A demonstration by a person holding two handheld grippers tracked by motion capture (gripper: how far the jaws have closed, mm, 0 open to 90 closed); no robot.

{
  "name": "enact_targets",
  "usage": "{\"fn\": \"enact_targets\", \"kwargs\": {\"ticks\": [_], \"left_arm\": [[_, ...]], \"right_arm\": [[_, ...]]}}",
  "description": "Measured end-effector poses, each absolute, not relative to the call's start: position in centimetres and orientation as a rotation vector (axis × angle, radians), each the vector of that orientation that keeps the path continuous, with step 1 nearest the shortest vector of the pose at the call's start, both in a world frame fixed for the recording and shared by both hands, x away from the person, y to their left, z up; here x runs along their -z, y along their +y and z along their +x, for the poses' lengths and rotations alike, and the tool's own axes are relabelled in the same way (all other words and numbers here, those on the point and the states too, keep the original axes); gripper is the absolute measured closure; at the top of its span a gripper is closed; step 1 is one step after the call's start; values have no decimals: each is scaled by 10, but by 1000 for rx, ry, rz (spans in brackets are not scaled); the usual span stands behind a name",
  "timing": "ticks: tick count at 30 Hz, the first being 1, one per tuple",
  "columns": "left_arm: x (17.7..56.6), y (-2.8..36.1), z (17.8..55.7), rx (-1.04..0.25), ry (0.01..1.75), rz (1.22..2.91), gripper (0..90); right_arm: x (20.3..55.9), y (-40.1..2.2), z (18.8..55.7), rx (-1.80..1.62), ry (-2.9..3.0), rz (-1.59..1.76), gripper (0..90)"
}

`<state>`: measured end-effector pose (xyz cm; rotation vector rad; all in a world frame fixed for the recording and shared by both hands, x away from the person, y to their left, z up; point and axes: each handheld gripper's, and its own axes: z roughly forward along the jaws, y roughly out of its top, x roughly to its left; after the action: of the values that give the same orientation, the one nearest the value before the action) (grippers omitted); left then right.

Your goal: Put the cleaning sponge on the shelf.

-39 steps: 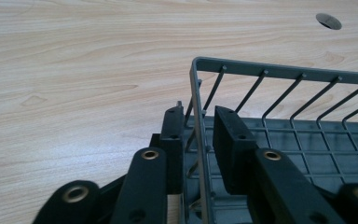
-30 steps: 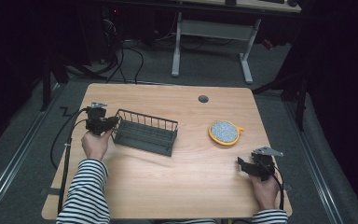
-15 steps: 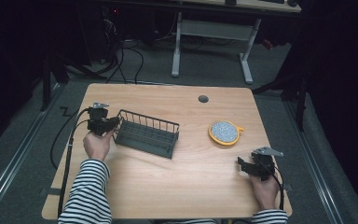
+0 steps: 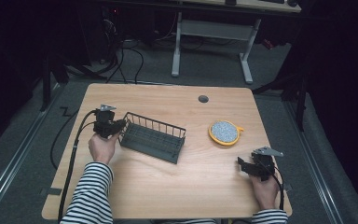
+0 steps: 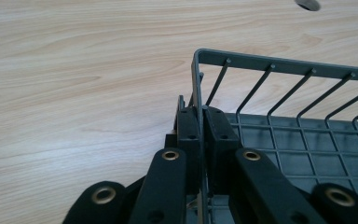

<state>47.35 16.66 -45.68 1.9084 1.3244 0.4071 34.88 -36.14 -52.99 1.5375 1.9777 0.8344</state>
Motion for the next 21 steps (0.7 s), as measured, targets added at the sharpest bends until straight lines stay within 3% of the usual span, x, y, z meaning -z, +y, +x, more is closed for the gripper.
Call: {"fn": "enact_targets", "kwargs": {"ticks": [21], "left_arm": [[458,123,468,-327,1216,1935,867]], "right_arm": [[530,-362,349,-838,1976,1539,340]]}}
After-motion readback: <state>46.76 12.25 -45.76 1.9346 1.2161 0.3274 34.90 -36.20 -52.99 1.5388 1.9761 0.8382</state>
